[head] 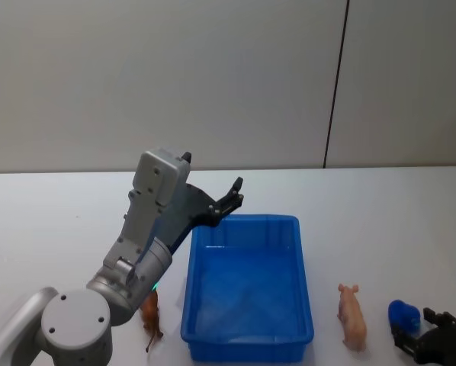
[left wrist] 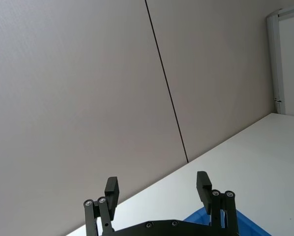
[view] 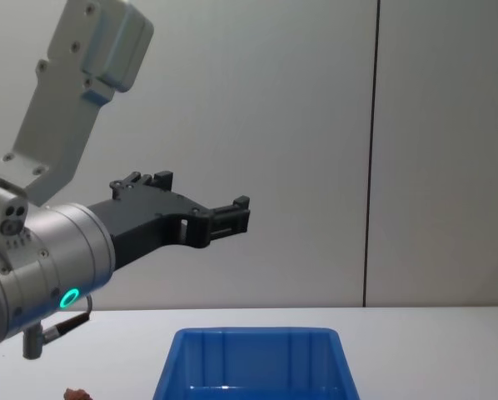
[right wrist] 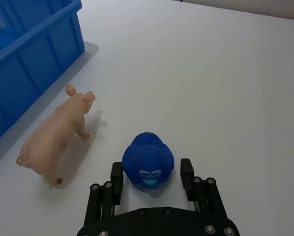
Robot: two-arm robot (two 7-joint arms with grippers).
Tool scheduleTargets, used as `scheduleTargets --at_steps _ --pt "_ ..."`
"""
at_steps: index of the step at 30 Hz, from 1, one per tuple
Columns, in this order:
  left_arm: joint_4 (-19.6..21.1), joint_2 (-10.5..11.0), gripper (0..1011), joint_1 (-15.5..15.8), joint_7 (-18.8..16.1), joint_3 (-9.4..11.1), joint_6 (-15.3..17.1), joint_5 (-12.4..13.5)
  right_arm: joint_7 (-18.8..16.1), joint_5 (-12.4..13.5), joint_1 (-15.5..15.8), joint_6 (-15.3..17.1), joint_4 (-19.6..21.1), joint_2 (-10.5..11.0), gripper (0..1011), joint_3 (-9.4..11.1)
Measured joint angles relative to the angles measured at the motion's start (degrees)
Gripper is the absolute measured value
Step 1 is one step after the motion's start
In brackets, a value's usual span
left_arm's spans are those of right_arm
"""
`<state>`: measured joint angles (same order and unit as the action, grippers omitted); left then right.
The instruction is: Pick up the two dolls from the table and place them into the box.
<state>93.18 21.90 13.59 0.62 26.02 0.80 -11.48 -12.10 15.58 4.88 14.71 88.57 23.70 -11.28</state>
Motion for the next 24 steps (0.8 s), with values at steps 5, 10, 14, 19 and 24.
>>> scheduleTargets --at_steps 5,10,14,19,24 --pt "0.0 0.0 1001 0.0 0.0 0.0 0.0 0.0 -0.1 0.5 -0.3 0.2 -0.5 -0.3 605 -0.1" --pt "0.0 0.0 1001 0.0 0.0 0.0 0.0 0.0 -0.1 0.8 -0.6 -0.1 -0.9 -0.6 485 -0.1" --pt "0.0 0.0 1001 0.0 0.0 0.0 0.0 0.0 -0.1 1.1 -0.9 -1.1 -1.2 -0.9 415 -0.1" --pt "0.0 0.0 1001 0.0 0.0 0.0 0.0 0.0 0.0 1.3 -1.3 -2.4 -1.3 -1.2 355 -0.1" --pt "0.0 0.0 1001 0.0 0.0 0.0 0.0 0.0 0.1 1.4 -1.9 -4.7 -0.8 -1.6 318 -0.1"
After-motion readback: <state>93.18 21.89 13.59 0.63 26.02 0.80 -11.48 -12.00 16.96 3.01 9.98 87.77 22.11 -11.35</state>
